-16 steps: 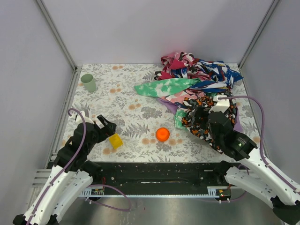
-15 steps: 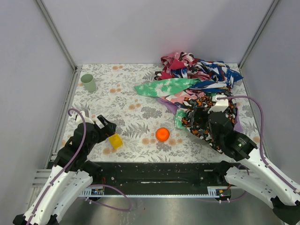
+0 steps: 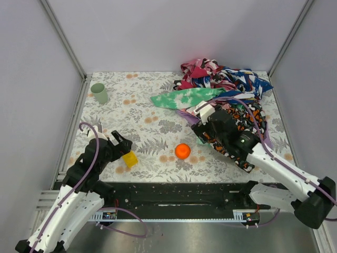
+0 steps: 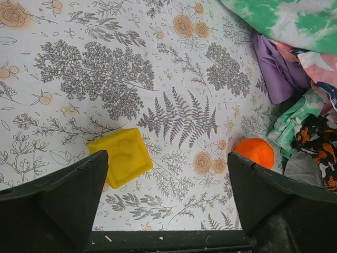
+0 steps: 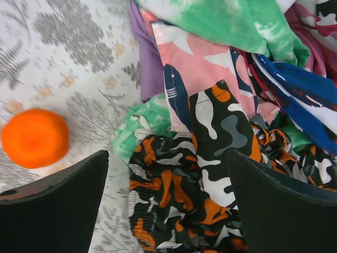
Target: Pick out a specific cloth from the pile
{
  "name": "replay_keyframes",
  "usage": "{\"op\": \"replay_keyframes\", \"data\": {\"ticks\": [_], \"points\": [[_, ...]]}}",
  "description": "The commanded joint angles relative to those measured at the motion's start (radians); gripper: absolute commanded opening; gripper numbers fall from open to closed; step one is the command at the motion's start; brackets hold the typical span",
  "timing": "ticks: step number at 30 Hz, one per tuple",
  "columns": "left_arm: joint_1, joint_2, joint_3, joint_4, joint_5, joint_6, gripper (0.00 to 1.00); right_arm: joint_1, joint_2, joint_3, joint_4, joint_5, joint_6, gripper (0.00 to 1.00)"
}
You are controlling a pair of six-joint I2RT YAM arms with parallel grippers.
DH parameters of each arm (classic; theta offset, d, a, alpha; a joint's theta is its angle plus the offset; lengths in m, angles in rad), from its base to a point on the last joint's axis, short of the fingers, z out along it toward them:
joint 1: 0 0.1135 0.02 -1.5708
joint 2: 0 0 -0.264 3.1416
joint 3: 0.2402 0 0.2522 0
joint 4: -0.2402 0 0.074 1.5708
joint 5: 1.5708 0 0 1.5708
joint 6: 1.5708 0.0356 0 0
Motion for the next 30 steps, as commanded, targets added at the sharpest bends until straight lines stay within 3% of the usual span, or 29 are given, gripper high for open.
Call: {"op": "replay_keyframes", "data": {"ticks": [1,13,20,25,30], "points": [[-0.004,0.002,-0.011,0.061,0.015,0.014,0.99,-0.013,0.073,0.042,-0.001,0.086,-0.233,0.99],[-0.004,0.025,-0.005,0.052,0.026,0.015,0.99,-0.177,0.374,0.107,0.08,-0.04,-0.402,0.99],[-0.004,0.019,0.001,0.045,0.004,0.014,0.99,-0.281,0.581,0.245,0.241,0.113,-0.328,0.99],[-0.004,0.043,0.007,0.039,-0.006,0.014,0.99,-0.381,0.682,0.343,0.45,0.339,-0.33,0.99],[-0.004,0.083,0.019,0.03,-0.028,0.012,0.99,-0.52,0.771,0.485,0.442,0.316,-0.18,0.94]]}}
